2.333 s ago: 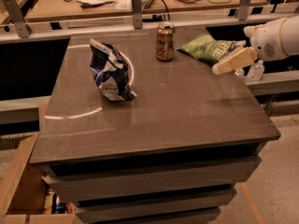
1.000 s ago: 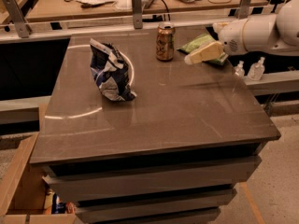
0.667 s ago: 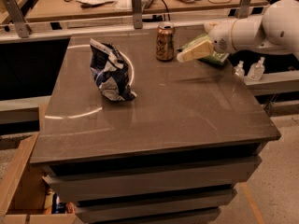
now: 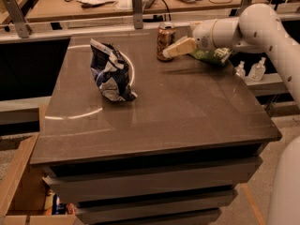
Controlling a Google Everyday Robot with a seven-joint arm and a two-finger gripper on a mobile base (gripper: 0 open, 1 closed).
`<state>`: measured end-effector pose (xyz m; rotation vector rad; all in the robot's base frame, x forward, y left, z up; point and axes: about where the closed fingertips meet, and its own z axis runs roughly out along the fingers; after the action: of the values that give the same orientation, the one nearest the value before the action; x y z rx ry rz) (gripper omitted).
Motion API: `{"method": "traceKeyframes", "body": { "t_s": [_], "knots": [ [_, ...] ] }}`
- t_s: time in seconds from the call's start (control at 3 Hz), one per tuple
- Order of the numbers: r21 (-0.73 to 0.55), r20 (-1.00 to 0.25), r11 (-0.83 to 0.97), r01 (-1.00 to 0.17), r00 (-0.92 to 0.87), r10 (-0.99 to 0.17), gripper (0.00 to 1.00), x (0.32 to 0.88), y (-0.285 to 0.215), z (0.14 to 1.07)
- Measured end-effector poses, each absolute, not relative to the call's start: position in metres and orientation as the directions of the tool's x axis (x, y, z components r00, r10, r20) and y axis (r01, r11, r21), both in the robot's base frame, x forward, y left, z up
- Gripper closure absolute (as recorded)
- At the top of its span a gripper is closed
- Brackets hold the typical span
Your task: Move orange can near blue chip bag
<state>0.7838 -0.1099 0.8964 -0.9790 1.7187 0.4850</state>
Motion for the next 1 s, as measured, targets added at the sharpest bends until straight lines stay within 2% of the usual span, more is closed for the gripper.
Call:
{"method": "traceKeyframes", "body": {
  "t_s": [0.33, 0.67, 1.0],
  "knots": [
    [-0.106, -0.931, 0.580, -0.808, -0.124, -0.343, 0.00, 0.799, -0.092, 0.892],
    [-0.088, -0.934, 0.558, -0.825, -0.126, -0.334, 0.14, 0.805, -0.076, 0.888],
    [-0.071, -0.934, 0.528, -0.846, -0.129, -0.332, 0.45, 0.801, -0.069, 0.888]
  ]
}}
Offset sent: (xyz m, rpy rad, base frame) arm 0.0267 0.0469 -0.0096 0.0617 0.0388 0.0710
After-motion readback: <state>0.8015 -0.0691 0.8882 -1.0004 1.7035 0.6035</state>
